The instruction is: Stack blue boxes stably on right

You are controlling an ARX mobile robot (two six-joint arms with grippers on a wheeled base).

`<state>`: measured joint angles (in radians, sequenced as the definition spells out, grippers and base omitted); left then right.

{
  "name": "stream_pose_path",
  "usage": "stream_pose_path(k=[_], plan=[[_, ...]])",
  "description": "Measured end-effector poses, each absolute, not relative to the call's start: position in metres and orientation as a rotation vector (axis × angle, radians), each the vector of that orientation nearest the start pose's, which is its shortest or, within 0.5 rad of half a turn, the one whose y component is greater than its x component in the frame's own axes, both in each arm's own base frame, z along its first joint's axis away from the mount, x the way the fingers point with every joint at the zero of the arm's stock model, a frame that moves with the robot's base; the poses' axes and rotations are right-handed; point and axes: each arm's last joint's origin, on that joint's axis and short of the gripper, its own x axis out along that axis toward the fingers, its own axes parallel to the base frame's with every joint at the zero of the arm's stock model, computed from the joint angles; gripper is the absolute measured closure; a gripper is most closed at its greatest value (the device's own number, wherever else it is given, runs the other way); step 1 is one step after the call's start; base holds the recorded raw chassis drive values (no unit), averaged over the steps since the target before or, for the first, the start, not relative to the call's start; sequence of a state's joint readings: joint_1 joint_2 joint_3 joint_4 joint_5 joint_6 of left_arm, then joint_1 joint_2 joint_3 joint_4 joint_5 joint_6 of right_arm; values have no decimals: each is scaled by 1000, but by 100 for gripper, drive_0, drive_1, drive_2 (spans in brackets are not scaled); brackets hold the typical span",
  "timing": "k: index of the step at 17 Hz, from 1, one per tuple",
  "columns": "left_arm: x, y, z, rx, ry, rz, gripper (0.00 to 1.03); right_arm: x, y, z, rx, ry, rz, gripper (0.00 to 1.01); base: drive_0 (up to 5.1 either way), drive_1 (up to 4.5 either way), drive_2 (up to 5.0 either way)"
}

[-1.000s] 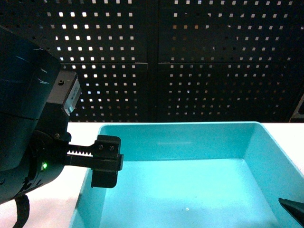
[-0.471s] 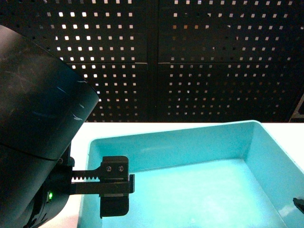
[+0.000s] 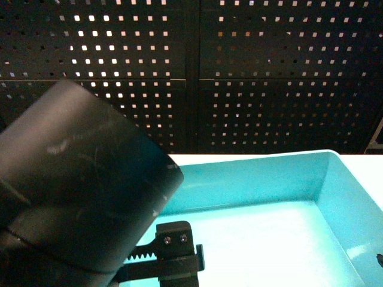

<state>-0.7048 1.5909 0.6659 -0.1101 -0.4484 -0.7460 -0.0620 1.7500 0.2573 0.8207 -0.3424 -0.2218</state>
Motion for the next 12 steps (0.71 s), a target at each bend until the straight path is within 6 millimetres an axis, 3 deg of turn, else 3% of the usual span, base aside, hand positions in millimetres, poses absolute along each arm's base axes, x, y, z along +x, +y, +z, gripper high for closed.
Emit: stream_pose_path(k=[2,3,12], plan=[[208,-162,117,-128,902,123,7,217,-7,64,-75,629,338,94,0,0,0],[207,-162,115,-126,905,135,14,216,-7,64,-74,627,338,94,0,0,0],[205,-170,118,-141,883,119,94,212,-8,61,-87,616,343,94,0,0,0]])
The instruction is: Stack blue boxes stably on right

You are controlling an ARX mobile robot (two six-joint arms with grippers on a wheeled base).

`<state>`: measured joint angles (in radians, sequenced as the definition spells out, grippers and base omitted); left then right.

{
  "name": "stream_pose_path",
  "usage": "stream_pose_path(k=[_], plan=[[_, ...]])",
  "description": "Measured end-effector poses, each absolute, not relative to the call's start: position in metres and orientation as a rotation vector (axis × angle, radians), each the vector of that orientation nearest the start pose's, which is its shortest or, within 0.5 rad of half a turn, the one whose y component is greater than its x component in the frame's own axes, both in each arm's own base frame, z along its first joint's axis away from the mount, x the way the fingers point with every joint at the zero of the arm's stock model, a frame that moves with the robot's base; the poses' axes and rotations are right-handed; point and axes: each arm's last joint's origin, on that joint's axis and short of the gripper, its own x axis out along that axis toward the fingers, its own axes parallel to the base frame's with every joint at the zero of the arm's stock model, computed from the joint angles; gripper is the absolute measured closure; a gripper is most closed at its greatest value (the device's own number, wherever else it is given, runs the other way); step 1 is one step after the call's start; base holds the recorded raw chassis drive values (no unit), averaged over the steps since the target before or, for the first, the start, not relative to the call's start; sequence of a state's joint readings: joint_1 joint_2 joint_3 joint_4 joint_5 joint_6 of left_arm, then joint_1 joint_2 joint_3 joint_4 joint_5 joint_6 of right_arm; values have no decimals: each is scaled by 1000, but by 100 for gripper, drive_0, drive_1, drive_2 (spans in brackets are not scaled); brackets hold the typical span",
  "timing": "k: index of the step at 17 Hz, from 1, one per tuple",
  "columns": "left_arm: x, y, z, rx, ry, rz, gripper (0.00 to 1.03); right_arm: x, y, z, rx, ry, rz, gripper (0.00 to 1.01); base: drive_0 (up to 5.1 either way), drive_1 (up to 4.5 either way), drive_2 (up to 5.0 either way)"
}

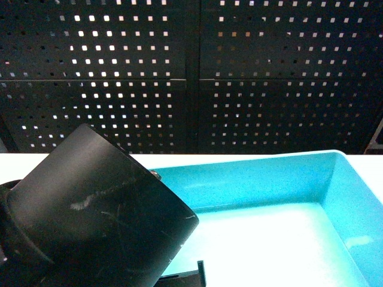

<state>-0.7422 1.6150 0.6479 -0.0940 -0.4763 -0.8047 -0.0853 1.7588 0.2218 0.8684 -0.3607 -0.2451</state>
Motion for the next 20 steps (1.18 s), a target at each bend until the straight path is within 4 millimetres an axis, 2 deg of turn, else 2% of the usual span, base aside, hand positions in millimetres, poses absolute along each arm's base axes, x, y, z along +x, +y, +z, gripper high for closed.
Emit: stream_pose_path(k=[1,7,9,13,16,19,20], plan=[[205,-170,118,-141,883,121,101,212,-8,61,-87,616,342,94,0,0,0],[213,-169,126,-112,809,79,101,216,-8,69,-48,626,322,94,0,0,0],[233,-161,169,-105,603,17,101,241,-10,117,-7,478,292,94,0,0,0],[256,-153,221,-100,385,-44,101,264,-9,178,9,295,265,94,0,0,0],[265,-151,252,-90,232,-80,101,273,-8,220,11,190,234,94,0,0,0],[266,-149,304,-72,-4,-121,101,273,-8,284,17,-9,219,94,0,0,0],[262,-147,315,-69,-42,-130,101,269,-8,297,17,-69,215,94,0,0,0]])
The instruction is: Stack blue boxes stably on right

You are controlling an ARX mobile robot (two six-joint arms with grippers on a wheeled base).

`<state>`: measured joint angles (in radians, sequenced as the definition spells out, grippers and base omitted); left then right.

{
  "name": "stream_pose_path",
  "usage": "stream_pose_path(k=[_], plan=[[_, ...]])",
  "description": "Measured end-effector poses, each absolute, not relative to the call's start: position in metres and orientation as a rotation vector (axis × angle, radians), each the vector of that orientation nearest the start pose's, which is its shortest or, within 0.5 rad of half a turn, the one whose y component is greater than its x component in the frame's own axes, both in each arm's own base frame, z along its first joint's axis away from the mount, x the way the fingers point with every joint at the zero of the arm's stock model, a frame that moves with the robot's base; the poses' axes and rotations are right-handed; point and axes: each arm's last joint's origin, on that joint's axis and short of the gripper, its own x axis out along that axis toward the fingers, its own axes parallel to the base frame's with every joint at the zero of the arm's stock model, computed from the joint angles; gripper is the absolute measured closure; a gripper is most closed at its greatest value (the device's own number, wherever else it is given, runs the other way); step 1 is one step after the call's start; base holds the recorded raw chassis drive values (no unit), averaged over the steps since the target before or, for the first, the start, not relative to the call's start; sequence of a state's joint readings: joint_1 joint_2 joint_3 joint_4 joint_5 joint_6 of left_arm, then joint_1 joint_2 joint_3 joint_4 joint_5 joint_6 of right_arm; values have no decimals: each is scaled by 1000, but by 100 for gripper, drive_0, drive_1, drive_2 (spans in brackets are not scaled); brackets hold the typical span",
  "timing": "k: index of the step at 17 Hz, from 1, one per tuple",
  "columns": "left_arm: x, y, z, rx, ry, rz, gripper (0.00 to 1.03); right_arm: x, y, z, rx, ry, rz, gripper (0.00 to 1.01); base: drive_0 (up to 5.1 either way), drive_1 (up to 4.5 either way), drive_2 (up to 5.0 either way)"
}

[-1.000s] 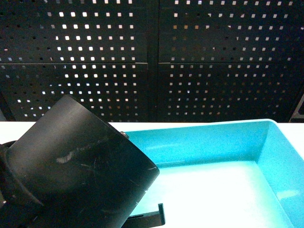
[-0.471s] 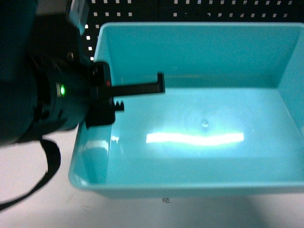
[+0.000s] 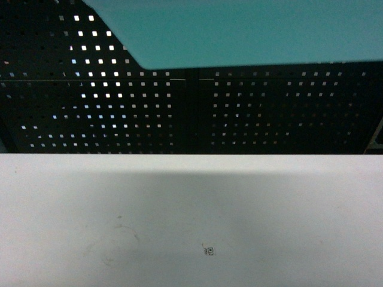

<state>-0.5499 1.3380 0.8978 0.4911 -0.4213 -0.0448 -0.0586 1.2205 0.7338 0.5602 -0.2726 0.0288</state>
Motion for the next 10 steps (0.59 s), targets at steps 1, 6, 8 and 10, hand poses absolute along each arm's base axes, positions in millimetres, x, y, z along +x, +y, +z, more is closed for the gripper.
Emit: stream_pose_path(k=[1,6,8,10], plan=[[259,-146,322,-58,-100,-144,101,266,-8,301,30,-82,214,94,0,0,0],[254,-146,316,19,-131,-159,101,266,-9,299,49,-76,207,94,0,0,0],[254,-146,316,22,-132,-158,101,266,-9,299,50,-77,207,94,-111,-111,-111],[254,-146,316,23,-131,-158,101,266,-9,299,50,-77,207,94,-209,-209,-209]])
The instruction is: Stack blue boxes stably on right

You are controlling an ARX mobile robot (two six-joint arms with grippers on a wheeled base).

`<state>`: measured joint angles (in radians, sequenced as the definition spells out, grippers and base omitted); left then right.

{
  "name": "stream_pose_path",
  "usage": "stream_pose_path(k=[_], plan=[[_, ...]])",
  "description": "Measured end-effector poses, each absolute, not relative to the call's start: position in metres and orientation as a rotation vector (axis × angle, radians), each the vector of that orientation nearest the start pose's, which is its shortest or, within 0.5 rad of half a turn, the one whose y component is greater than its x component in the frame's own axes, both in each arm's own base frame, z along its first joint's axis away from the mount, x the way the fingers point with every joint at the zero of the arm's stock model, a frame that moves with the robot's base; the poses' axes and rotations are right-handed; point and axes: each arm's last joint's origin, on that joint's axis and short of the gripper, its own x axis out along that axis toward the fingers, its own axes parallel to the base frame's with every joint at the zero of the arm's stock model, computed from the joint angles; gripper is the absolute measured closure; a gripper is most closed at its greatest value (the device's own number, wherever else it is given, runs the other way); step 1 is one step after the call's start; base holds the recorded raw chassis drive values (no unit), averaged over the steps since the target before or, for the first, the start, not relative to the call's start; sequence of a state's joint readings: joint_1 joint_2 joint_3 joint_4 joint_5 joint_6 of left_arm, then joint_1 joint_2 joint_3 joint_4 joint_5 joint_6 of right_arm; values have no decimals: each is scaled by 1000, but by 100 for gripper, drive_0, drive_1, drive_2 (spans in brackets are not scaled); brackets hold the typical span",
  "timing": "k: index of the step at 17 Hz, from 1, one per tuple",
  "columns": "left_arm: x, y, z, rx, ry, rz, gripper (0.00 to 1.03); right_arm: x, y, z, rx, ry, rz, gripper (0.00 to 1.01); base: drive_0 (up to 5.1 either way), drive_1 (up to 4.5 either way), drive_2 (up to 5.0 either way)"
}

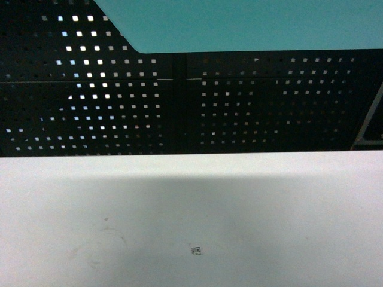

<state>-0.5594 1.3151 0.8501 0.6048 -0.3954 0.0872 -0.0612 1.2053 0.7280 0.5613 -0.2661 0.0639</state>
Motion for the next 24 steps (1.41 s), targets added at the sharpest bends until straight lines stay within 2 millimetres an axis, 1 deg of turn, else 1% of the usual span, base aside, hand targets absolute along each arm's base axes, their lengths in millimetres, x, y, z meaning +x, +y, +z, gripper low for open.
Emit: stream_pose_path(k=[24], plan=[[254,-146,316,22,-132,-161,101,266,-10,299,56,-75,203,94,-164,-164,-164]])
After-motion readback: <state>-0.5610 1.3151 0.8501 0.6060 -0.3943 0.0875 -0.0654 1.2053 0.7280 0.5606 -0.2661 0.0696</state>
